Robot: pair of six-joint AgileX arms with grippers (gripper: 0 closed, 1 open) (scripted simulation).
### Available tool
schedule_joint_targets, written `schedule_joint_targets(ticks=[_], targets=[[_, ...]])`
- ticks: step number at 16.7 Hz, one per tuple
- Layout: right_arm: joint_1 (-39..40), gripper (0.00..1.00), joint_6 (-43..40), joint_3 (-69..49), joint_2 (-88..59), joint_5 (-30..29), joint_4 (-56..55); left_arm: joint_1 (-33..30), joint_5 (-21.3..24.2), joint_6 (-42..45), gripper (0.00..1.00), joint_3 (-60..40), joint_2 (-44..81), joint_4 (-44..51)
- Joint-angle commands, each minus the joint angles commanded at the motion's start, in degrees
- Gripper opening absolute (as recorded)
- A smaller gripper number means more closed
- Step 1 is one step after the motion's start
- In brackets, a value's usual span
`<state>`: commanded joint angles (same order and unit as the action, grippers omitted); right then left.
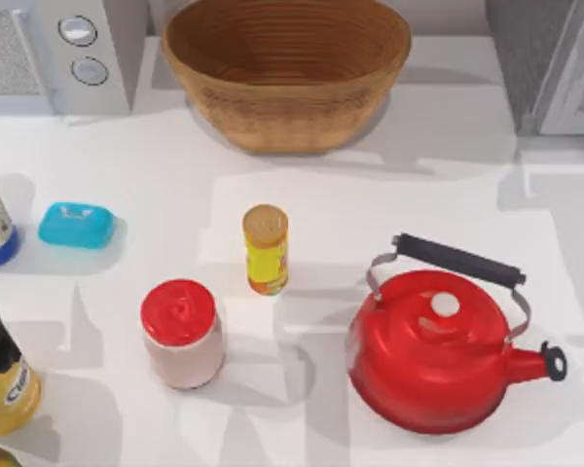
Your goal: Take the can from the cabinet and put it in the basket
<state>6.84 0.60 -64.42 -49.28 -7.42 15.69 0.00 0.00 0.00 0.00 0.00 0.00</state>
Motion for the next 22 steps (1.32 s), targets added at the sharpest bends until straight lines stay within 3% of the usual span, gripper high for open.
schedule_joint_targets(ticks=[8,17,22], targets=[[3.3,1.0,0.3,-31.6,-24.0,-3.4,7.3,0.0,0.0,0.0,1.0,0.0,0.0,0.0],[3.6,1.0,0.3,-35.4,-26.7,-3.9,8.1,0.0,0.0,0.0,1.0,0.0,0.0,0.0],[7.7,1.0,0.2,-41.8,-34.8,-8.4,6.4,0.0,0.0,0.0,1.0,0.0,0.0,0.0]])
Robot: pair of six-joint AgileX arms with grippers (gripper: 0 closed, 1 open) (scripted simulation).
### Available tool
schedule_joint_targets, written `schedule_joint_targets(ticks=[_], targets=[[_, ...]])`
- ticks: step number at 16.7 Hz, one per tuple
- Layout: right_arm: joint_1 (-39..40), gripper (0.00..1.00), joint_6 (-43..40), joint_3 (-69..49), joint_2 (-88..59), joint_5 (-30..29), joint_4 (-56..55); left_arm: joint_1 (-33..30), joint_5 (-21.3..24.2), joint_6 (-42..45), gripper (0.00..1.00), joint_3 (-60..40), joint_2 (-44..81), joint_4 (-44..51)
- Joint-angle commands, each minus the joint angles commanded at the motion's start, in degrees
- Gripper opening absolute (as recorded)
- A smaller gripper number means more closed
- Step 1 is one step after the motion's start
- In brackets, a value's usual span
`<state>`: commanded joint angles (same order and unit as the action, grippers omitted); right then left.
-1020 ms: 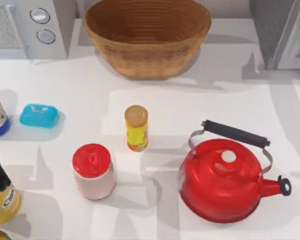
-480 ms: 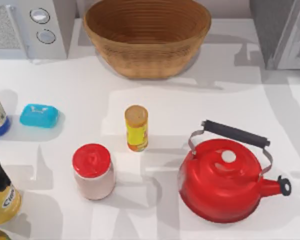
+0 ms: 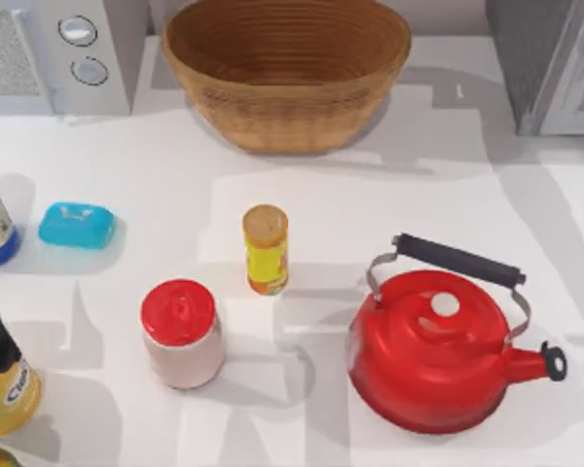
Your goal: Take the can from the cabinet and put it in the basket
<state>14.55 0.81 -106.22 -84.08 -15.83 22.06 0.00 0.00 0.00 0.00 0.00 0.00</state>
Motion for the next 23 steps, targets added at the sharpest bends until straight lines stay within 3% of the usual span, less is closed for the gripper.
schedule_joint_targets(ticks=[6,11,23], targets=[[4.4,1.0,-0.2,-5.9,-7.7,-4.4,-2.0,0.0,0.0,0.0,1.0,0.0,0.0,0.0],[4.0,1.0,-0.2,-6.5,-8.3,-4.1,-1.9,0.0,0.0,0.0,1.0,0.0,0.0,0.0],[1.1,1.0,-0.2,-23.1,-21.9,-1.4,0.9,0.0,0.0,0.0,1.0,0.0,0.0,0.0]])
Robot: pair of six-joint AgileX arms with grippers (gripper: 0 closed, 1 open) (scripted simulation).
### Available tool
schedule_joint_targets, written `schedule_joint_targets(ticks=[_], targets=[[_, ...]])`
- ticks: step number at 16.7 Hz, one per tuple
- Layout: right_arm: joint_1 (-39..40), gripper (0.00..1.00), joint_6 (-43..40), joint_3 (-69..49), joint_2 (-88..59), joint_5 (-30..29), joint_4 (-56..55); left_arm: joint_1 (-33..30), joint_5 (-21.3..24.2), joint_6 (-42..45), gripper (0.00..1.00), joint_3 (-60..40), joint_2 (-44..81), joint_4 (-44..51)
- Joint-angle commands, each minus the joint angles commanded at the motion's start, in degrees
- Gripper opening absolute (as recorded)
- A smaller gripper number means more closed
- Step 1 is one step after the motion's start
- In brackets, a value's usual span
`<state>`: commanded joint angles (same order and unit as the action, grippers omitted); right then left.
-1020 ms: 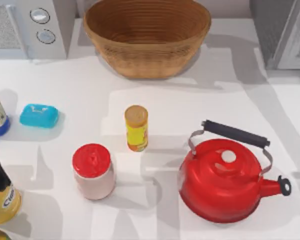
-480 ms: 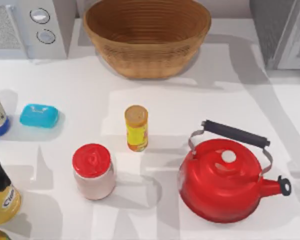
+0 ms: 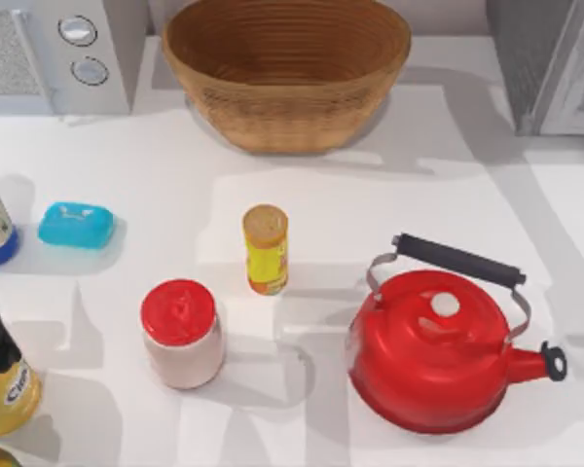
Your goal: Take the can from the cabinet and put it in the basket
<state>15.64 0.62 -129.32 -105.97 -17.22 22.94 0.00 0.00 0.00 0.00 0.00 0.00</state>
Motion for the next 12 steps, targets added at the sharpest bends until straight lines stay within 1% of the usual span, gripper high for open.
schedule_joint_targets(ticks=[2,12], targets=[[0.0,1.0,0.0,0.0,0.0,0.0,0.0,0.0,0.0,0.0,1.0,0.0,0.0,0.0],[0.0,0.25,0.0,0.0,0.0,0.0,0.0,0.0,0.0,0.0,1.0,0.0,0.0,0.0]])
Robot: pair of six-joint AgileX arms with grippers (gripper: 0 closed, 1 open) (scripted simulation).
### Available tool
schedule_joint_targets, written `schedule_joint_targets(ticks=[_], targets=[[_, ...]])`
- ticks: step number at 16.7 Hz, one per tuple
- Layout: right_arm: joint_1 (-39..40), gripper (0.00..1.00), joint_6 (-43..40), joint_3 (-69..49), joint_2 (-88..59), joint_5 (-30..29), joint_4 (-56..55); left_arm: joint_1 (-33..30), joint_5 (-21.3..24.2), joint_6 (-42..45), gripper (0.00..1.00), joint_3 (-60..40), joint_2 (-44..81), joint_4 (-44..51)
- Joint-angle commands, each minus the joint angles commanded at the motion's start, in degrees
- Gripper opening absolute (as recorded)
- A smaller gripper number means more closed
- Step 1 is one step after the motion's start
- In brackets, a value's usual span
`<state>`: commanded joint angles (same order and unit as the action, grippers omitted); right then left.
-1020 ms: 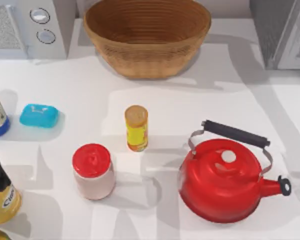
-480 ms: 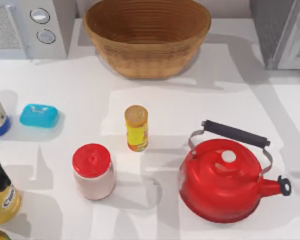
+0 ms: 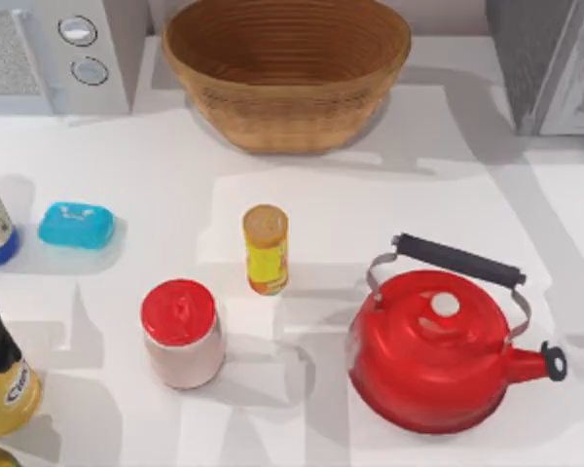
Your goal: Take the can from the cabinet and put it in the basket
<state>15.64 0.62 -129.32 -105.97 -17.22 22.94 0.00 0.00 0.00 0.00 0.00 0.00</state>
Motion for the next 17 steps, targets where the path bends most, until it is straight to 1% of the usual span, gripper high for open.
schedule_joint_targets(ticks=[3,4,13,15,17], targets=[[0.0,0.02,0.0,0.0,0.0,0.0,0.0,0.0,0.0,0.0,1.0,0.0,0.0,0.0],[0.0,0.0,0.0,0.0,0.0,0.0,0.0,0.0,0.0,0.0,1.0,0.0,0.0,0.0],[0.2,0.0,0.1,0.1,0.2,-0.1,0.1,0.0,0.0,0.0,1.0,0.0,0.0,0.0],[1.6,0.0,0.1,0.9,2.4,-1.3,1.7,0.0,0.0,0.0,1.0,0.0,0.0,0.0],[4.1,0.0,0.0,2.2,6.5,-3.7,4.7,0.0,0.0,0.0,1.0,0.0,0.0,0.0]])
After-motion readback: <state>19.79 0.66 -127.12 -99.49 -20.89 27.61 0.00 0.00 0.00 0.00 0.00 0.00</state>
